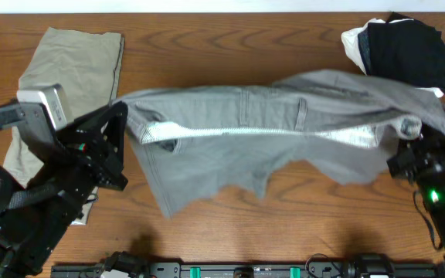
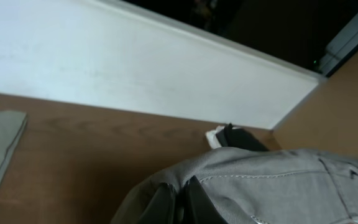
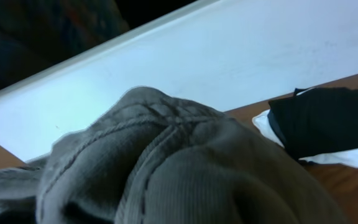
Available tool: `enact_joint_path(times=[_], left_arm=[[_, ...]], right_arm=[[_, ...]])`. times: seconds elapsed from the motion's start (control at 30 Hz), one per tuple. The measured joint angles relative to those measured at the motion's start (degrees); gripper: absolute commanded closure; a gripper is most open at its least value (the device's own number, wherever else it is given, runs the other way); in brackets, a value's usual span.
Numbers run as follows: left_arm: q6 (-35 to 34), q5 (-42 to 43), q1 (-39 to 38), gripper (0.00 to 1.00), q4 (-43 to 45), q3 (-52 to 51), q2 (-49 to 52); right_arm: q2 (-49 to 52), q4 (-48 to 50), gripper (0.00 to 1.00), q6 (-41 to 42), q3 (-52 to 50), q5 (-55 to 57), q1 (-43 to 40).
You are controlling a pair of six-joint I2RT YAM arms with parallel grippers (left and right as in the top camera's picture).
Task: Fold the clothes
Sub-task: 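Lift the grey shorts with both grippers and stretch them apart, then lay the grey shorts flat at center and release both grippers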
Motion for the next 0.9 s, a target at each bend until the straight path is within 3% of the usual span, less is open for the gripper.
enact_joint_path(times=[0.23, 0.5, 0.73, 0.9], left_arm=[[-0.26, -0.96, -0.02, 0.94, -3.5, -0.11, 3.67], [-0.26, -3.5, -0.04, 0.94, -2.82, -1.64, 18.93], [-0.26, -5.62, 0.09, 0.94, 4.02, -1.97, 34.82], [-0.24, -6.62, 0.17, 0.94, 12.76, -1.99, 44.98]], right_arm=[[1.73, -3.06, 0.99, 3.63, 0.24, 1.6, 0.0], [19.93, -1.03, 0.99, 4.63, 0.35, 3.56, -0.02], [40.11, 10.27, 0.99, 4.81, 0.31, 2.97, -0.07], [54.4, 24.17, 0.99, 3.93, 0.33, 3.1, 1.29]])
